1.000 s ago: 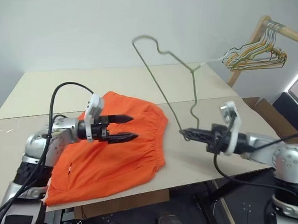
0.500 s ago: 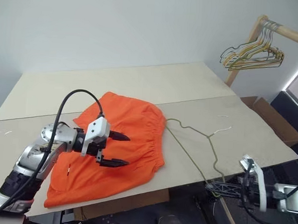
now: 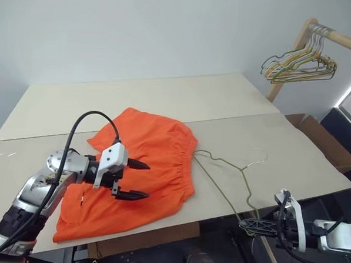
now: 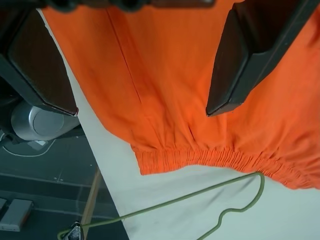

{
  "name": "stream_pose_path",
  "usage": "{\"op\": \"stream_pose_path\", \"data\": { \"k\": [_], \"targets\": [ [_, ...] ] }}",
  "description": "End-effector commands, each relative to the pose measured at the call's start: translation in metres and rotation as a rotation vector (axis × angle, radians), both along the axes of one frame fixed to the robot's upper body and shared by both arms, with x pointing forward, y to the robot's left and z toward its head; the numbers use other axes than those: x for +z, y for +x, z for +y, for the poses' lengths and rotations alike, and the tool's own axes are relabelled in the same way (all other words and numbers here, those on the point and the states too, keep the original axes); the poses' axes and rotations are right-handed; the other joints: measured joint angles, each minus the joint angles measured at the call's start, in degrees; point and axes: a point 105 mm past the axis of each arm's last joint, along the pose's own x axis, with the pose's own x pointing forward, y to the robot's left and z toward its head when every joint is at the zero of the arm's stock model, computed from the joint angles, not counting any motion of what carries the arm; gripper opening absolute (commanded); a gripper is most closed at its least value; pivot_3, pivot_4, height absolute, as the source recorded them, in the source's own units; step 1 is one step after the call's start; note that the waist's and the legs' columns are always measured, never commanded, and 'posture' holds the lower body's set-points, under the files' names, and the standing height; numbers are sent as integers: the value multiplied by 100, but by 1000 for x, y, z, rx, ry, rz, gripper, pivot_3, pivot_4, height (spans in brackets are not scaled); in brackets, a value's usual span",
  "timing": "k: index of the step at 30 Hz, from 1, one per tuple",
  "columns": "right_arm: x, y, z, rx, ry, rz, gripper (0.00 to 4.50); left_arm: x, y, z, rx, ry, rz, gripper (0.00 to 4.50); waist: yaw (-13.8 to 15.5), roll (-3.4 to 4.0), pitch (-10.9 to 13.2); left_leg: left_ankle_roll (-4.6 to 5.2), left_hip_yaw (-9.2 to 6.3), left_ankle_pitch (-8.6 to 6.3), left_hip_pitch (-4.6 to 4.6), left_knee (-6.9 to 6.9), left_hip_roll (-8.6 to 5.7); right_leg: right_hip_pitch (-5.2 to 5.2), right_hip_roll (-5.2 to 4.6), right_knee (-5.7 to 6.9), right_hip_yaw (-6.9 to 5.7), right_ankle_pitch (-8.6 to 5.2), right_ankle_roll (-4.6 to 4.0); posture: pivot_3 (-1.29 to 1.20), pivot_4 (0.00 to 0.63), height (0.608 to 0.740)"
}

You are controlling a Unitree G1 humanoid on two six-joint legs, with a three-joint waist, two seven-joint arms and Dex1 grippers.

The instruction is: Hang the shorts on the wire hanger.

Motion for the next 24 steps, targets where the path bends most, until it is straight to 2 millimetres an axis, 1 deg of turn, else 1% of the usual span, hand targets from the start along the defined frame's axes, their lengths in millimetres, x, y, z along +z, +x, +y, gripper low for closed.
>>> {"op": "stream_pose_path", "data": {
  "k": [1,4,8,13,15,18,24],
  "targets": [
    [7,7,2,-5,19,-50,0,8,0,3,6,21,-52,4441,30,0,0,0,0,0,0,0,0,0,0,0,0,0,0,-242,0,740],
    [6,6,4,1,19,-48,0,7,0,3,9,25,-56,4441,73,0,0,0,1,0,1,1,0,0,0,1,0,1,1,-240,0,740],
    [3,9,0,-30,13,-48,0,7,1,2,13,23,-57,4441,92,1,0,0,1,0,0,2,0,0,0,1,1,2,2,-239,0,740],
    [2,15,-14,-93,-8,-50,0,7,0,0,14,18,-57,4441,88,3,-2,0,2,0,1,2,-1,0,0,1,2,2,2,-243,0,740],
    [4,17,-17,-103,-7,-56,0,7,1,0,18,13,-60,4441,84,3,-2,0,3,0,1,2,-1,0,0,1,2,2,2,-243,0,740],
    [8,17,-14,-88,16,-61,0,8,1,-1,16,13,-62,4441,83,4,-2,0,3,0,2,2,-1,1,0,2,2,2,2,-241,0,740],
    [5,11,-2,-33,46,-48,0,7,1,-1,16,11,-64,4441,84,4,-3,0,2,0,1,2,0,0,1,1,2,2,2,-237,0,740]
  ]
}}
